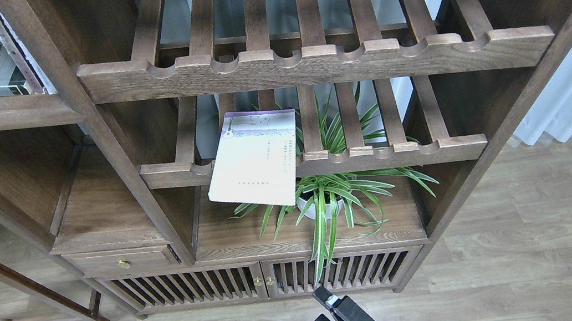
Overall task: Organize books on shelf
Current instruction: 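Place the red book on the side shelf with the left gripper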
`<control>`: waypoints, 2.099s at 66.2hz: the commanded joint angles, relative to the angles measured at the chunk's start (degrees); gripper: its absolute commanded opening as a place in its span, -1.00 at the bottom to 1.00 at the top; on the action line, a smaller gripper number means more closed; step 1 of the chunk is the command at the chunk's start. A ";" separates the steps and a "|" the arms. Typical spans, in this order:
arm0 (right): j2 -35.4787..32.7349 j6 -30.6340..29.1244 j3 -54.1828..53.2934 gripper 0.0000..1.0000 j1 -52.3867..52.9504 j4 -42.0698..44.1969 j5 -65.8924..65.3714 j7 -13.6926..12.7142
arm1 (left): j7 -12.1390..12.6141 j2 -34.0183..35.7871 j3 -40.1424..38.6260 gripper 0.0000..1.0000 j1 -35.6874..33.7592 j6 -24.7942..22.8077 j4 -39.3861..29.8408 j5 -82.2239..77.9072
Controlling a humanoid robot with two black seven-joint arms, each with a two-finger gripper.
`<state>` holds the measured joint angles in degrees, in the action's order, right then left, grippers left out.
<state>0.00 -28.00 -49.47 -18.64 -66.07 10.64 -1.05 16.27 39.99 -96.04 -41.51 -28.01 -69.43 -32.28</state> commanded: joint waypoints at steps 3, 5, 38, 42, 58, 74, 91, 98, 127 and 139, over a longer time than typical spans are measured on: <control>0.00 0.00 0.17 0.99 -0.08 0.06 0.00 0.00 | -0.72 -1.31 4.01 -0.90 -5.07 0.01 4.30 -0.06; 0.00 0.00 0.17 0.99 0.01 -0.02 0.00 0.00 | -0.72 -1.84 4.89 -0.90 -6.30 0.01 5.27 -0.06; 0.00 0.00 0.70 0.99 0.01 0.06 0.00 0.00 | -0.89 -5.97 19.13 -0.90 -23.44 0.01 21.27 -0.15; 0.00 0.00 0.70 0.99 0.10 0.06 0.00 0.08 | -0.98 -6.15 20.27 -0.91 -23.71 0.01 21.88 -0.15; 0.00 0.00 0.61 0.99 0.72 0.15 0.00 0.08 | -2.82 -9.22 22.03 -0.88 -24.41 0.01 22.76 0.20; 0.00 0.00 0.26 0.99 0.80 0.06 0.09 0.08 | -8.01 -11.16 21.77 -0.68 -22.04 0.01 23.29 5.74; 0.00 0.00 0.34 0.99 0.89 -0.02 0.00 0.08 | -9.59 -10.72 20.28 0.28 -18.09 0.01 22.67 8.73; 0.00 0.00 0.61 0.99 0.80 -0.02 0.09 0.08 | -11.00 -10.63 18.87 0.34 -17.29 0.01 22.59 10.22; 0.00 0.00 0.08 0.99 0.80 -0.02 0.09 0.08 | -11.35 -9.49 3.32 0.47 -3.67 0.01 10.11 11.63; 0.00 0.00 -0.18 0.99 0.80 -0.02 0.09 0.08 | -10.65 -9.40 -2.39 0.51 8.79 0.01 0.54 16.98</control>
<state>0.00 -28.00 -49.54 -17.85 -66.10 10.68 -0.97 5.31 30.56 -95.10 -40.16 -27.97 -63.62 -18.68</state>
